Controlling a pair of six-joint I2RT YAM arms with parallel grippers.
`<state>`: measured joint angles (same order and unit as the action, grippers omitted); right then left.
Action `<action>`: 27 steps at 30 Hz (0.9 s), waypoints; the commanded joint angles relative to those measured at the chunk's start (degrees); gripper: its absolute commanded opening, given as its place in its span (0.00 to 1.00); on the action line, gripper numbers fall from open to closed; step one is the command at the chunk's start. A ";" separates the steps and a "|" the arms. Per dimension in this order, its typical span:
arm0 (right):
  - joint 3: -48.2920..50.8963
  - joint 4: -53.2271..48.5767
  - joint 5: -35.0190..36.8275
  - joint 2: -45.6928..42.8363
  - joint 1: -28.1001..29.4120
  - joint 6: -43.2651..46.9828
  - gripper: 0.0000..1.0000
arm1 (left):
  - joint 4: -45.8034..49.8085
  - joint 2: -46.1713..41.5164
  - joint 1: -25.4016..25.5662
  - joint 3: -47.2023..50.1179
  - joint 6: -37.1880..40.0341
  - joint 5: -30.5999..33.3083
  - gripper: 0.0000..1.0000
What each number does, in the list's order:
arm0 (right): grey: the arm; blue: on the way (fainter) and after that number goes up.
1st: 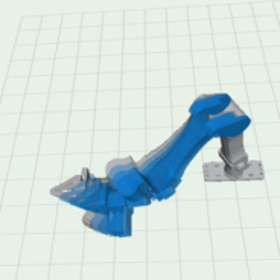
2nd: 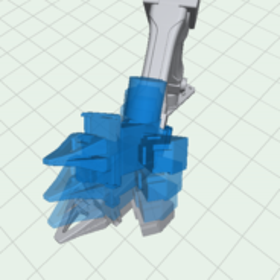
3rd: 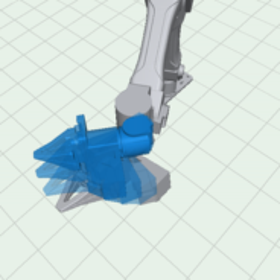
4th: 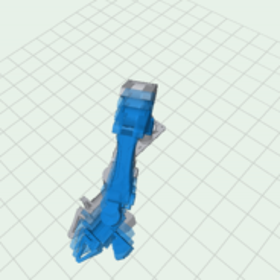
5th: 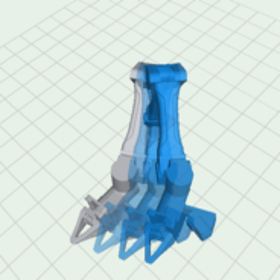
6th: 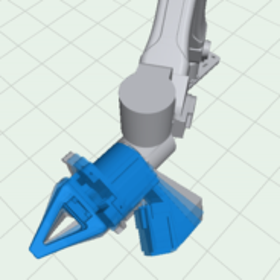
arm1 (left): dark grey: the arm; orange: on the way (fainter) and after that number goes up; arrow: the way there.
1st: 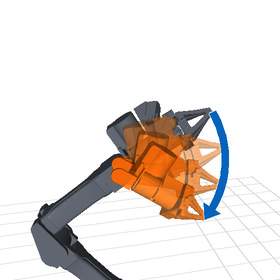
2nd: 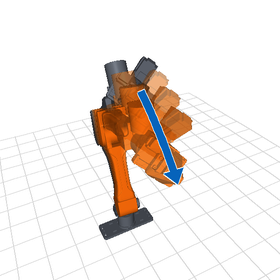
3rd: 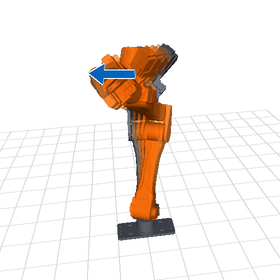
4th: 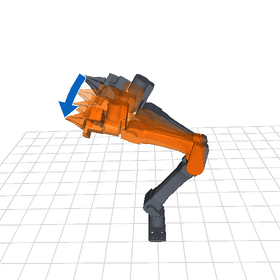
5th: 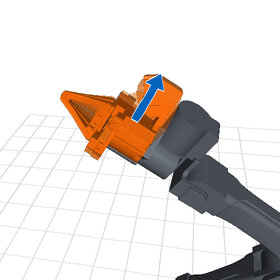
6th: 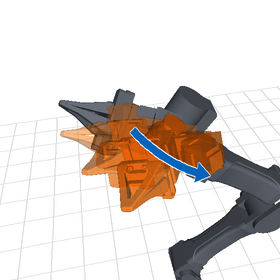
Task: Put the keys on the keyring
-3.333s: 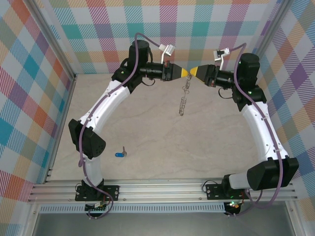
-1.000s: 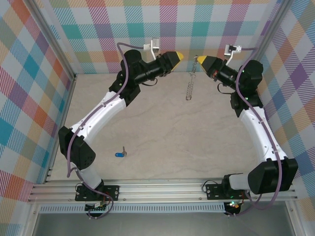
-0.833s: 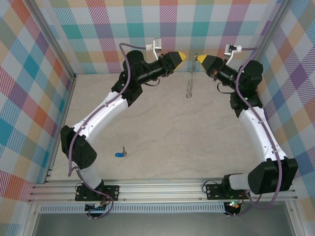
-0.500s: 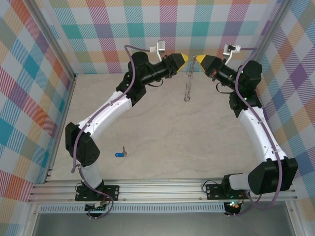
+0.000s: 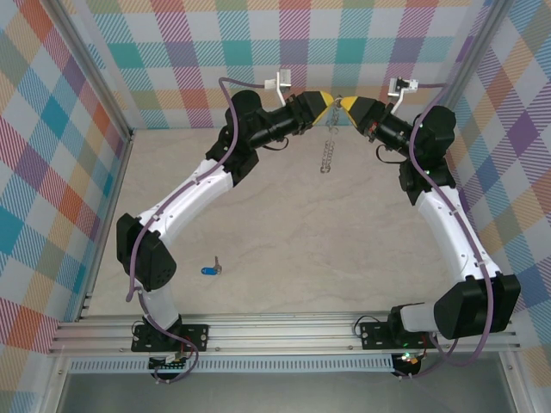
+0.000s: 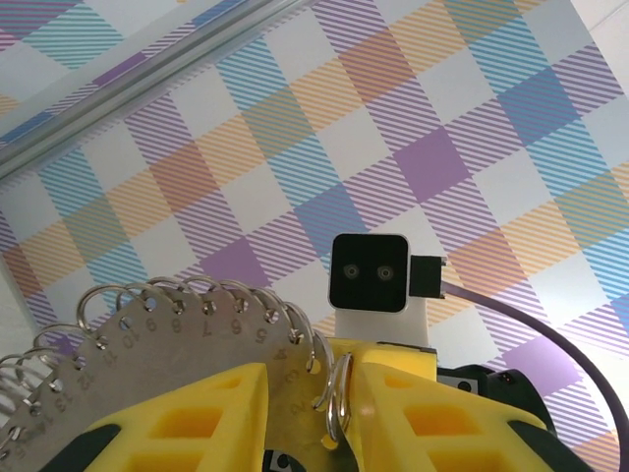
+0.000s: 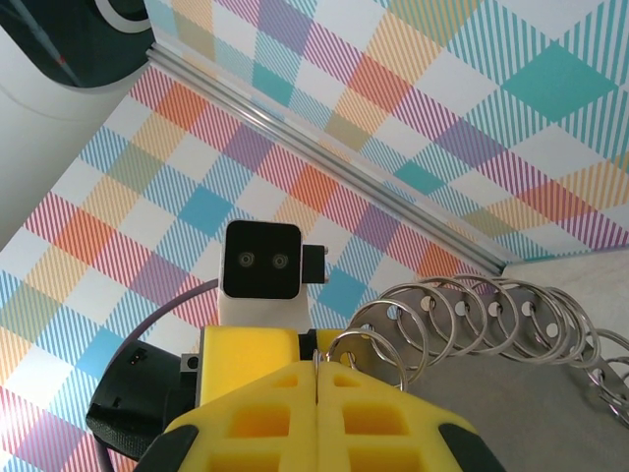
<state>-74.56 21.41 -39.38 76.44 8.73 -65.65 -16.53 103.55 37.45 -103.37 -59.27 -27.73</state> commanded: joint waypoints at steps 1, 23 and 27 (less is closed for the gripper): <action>-0.67 3.90 0.97 0.19 0.67 -0.80 0.00 | -3.13 -0.19 0.95 -2.29 -1.05 0.12 0.30; -1.07 3.57 2.33 0.99 2.32 -0.18 0.00 | -4.03 -1.67 1.13 -0.35 -1.29 -1.25 0.18; -1.03 3.43 2.49 1.08 2.52 -0.09 0.00 | -4.10 -2.08 1.13 0.31 -1.26 -1.28 0.18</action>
<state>-74.56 21.67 -37.87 77.21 10.66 -65.63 -16.75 103.55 37.76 -103.63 -60.45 -27.92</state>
